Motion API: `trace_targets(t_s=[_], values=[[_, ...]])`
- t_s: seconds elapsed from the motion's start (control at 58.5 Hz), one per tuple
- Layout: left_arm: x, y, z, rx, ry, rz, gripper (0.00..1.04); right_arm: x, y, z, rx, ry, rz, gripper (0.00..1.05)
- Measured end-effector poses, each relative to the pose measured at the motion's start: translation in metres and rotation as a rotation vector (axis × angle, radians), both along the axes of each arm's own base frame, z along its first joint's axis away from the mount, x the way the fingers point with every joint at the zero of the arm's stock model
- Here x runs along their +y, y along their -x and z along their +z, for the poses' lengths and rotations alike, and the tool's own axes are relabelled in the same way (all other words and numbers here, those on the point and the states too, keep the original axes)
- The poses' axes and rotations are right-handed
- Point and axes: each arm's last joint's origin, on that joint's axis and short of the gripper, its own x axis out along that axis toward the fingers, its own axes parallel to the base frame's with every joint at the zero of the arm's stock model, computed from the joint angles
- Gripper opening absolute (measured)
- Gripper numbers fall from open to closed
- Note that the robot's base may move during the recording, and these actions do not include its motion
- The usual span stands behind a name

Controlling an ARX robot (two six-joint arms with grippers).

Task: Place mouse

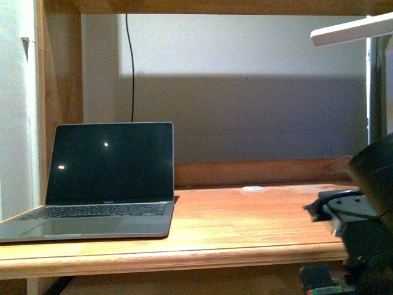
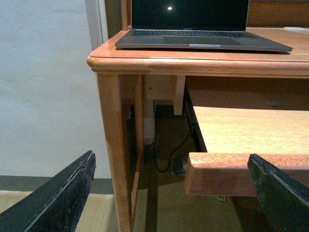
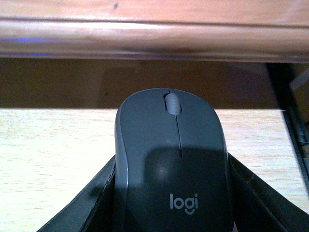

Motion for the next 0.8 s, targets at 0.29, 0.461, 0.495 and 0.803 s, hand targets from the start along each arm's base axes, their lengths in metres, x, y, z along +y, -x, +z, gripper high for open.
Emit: trace_targets(t_s=[0.29,0.461,0.495,0.803], values=[[0.0,0.0,0.0,0.0,0.0,0.0,0.97,-0.046,0.002,0.029,-0.047,-0.019,-0.069,0.56],[0.0,0.0,0.0,0.0,0.0,0.0,0.97,-0.029,-0.015,0.062,-0.099,-0.033,-0.062,0.56],[0.0,0.0,0.0,0.0,0.0,0.0,0.97,-0.022,-0.018,0.069,-0.113,-0.035,-0.058,0.56],[0.0,0.0,0.0,0.0,0.0,0.0,0.97,0.05,-0.049,0.096,-0.16,0.006,-0.027,0.56]])
